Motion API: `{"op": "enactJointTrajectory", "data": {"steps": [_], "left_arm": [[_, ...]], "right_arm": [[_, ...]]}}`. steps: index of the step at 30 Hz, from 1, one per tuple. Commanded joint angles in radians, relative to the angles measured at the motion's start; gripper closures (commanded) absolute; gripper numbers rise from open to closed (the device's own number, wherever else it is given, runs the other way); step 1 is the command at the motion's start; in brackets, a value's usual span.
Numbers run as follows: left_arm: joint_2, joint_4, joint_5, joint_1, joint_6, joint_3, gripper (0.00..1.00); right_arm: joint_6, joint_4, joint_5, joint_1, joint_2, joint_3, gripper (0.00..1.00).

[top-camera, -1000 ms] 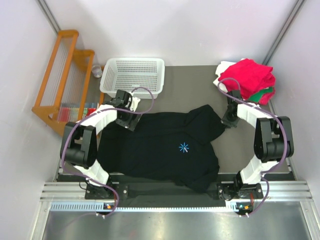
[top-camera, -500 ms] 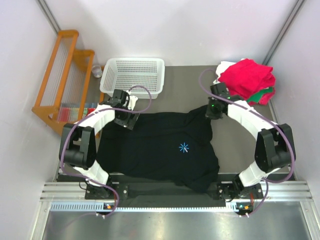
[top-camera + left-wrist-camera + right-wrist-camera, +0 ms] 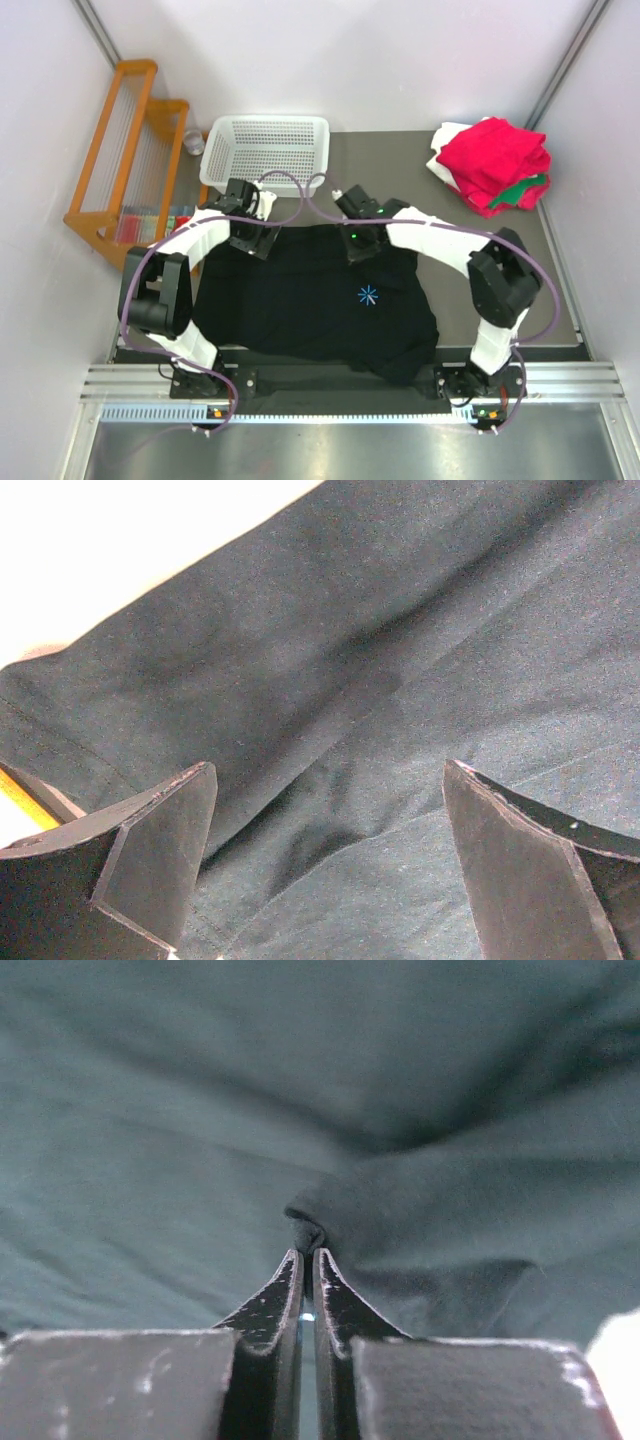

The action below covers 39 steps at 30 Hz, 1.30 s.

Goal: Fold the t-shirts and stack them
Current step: Fold the tshirt

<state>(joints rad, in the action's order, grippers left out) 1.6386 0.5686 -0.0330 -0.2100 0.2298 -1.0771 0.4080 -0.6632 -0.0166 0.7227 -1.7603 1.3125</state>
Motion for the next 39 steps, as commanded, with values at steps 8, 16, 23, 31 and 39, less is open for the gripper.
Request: {"op": "enactJointTrajectory", "data": {"steps": [8,16,23,31,39], "left_arm": [[-0.06,0.002,-0.028,0.003,-0.01,-0.02,0.01],[-0.072,0.011,-0.033,0.001,-0.007,-0.029,0.01],[-0.069,0.028,-0.045,0.003,-0.014,-0.061,0.01],[-0.062,0.033,-0.05,0.003,-0.018,-0.073,0.01],[-0.054,0.039,-0.059,0.003,-0.02,-0.07,0.01]], "right_arm": [[0.015,-0.05,-0.066,-0.003,-0.056,0.136,0.22],[0.13,-0.07,-0.196,-0.169,0.232,-0.046,0.21],[0.172,-0.041,-0.232,-0.259,0.291,-0.237,0.3],[0.173,0.028,-0.201,-0.269,0.226,-0.328,0.4],[0.161,0.07,-0.203,-0.347,0.17,-0.311,0.42]]}}
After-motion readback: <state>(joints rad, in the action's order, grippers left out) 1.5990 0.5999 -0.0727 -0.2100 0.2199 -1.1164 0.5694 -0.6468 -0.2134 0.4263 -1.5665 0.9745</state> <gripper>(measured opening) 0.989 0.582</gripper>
